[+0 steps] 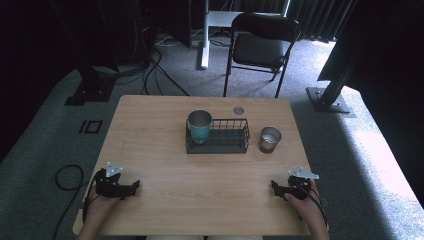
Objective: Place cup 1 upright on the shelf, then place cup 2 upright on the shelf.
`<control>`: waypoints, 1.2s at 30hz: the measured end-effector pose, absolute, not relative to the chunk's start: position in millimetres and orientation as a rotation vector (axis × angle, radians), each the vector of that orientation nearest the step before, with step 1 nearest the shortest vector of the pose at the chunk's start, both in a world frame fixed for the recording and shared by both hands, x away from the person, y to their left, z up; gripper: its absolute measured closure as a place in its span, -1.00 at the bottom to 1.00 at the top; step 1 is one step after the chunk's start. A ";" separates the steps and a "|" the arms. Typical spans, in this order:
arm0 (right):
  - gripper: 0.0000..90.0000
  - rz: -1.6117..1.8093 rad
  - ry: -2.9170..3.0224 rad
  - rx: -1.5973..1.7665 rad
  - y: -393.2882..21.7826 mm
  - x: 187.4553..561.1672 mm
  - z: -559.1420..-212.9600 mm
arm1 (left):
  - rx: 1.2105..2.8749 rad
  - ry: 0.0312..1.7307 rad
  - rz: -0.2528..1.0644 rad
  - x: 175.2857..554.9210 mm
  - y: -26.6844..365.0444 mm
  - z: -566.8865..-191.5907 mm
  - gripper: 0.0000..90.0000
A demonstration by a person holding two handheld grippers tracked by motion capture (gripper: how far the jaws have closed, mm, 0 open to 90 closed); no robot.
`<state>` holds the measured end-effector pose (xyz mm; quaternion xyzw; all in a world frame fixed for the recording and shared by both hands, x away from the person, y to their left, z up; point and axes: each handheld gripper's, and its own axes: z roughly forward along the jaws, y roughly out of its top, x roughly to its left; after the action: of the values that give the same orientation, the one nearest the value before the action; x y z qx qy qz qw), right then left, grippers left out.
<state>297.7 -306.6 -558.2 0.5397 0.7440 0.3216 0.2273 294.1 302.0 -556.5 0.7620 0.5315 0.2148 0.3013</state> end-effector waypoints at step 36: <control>-0.74 1.123 1.887 1.389 -288.4 346.0 -518.5 | 2.022 1.409 0.569 294.2 302.1 -556.5 -0.99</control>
<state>346.0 -288.4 -518.5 0.5149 0.6998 0.4163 0.2683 294.2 302.1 -556.5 0.7621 0.5313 0.2146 0.3014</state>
